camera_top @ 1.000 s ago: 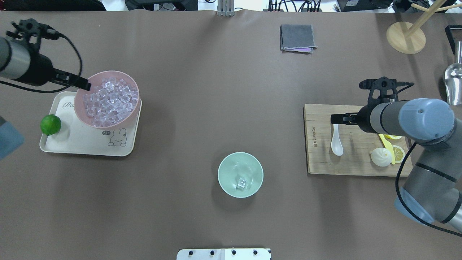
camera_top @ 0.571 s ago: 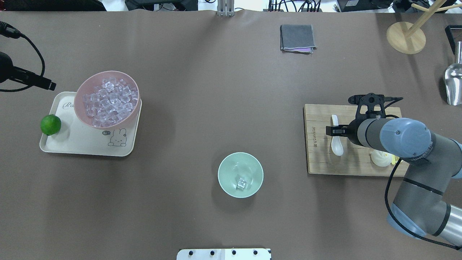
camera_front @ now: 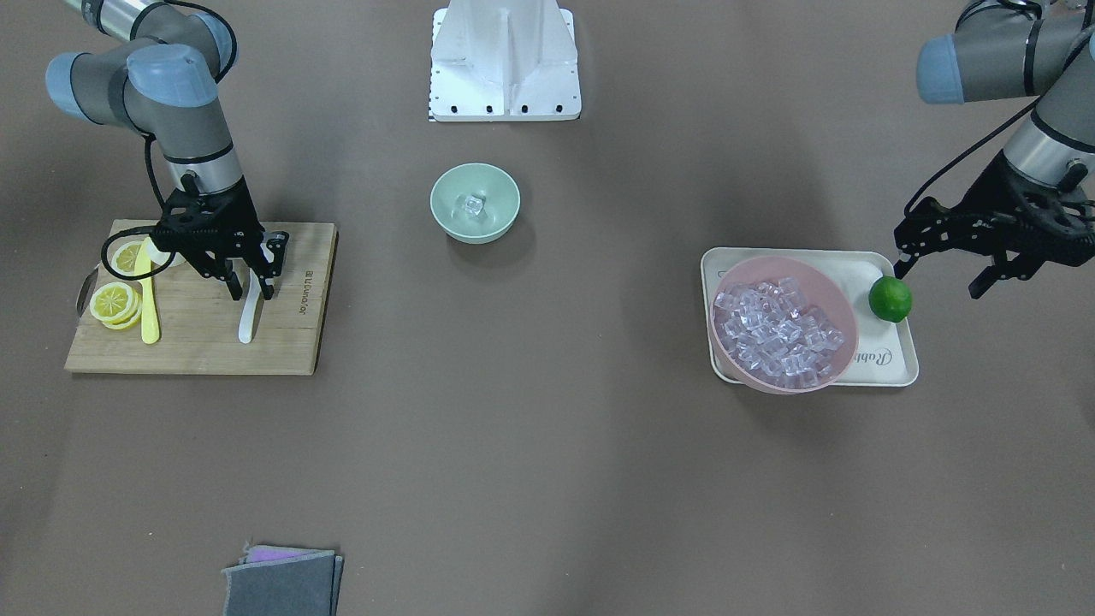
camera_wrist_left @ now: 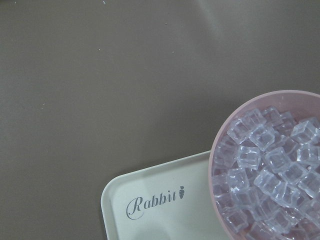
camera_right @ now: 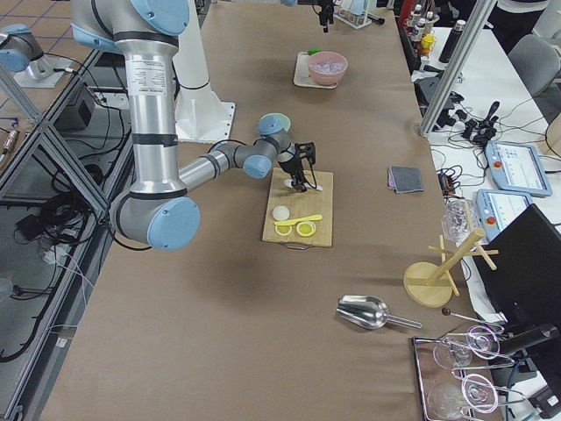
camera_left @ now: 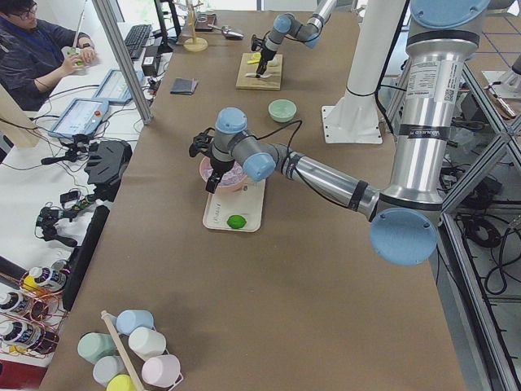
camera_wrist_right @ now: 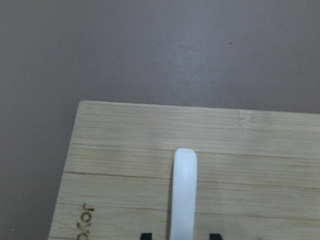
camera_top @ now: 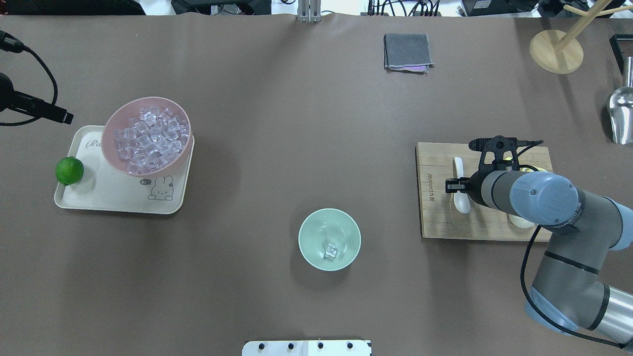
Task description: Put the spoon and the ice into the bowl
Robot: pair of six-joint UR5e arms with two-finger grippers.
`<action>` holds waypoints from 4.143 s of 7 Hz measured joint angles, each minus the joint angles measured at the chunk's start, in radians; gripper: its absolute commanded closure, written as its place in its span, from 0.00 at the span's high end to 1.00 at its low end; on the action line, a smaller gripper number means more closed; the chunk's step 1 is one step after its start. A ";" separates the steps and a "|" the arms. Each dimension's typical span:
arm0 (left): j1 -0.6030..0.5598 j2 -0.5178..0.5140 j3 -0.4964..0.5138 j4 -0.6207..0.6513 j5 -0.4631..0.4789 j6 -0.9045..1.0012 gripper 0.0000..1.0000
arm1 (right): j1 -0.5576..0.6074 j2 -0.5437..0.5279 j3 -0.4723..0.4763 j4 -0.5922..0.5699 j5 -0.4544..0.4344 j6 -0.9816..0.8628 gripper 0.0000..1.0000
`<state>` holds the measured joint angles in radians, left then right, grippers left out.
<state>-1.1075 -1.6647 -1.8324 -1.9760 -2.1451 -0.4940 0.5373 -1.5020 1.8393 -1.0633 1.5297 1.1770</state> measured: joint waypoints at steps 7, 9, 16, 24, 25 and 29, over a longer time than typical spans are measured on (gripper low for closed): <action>0.002 -0.003 0.016 -0.005 0.005 0.000 0.98 | -0.020 0.217 0.056 -0.209 0.001 0.236 0.00; 0.001 -0.012 0.029 -0.006 0.007 0.000 0.98 | -0.111 0.349 0.072 -0.372 -0.065 0.452 0.00; 0.000 -0.037 0.048 -0.006 0.007 -0.003 0.98 | -0.360 0.416 0.096 -0.520 -0.380 0.542 1.00; -0.211 -0.018 0.053 0.288 -0.048 0.405 0.99 | 0.031 0.374 0.111 -0.516 0.021 -0.011 1.00; -0.292 -0.010 0.057 0.412 -0.088 0.567 0.99 | 0.130 0.343 0.111 -0.515 0.125 -0.146 1.00; -0.469 0.079 0.169 0.514 -0.117 0.725 0.99 | 0.606 0.159 0.048 -0.517 0.587 -0.856 1.00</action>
<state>-1.5765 -1.5858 -1.6633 -1.4617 -2.2617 0.2313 1.1438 -1.3427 1.8869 -1.5800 2.1165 0.3210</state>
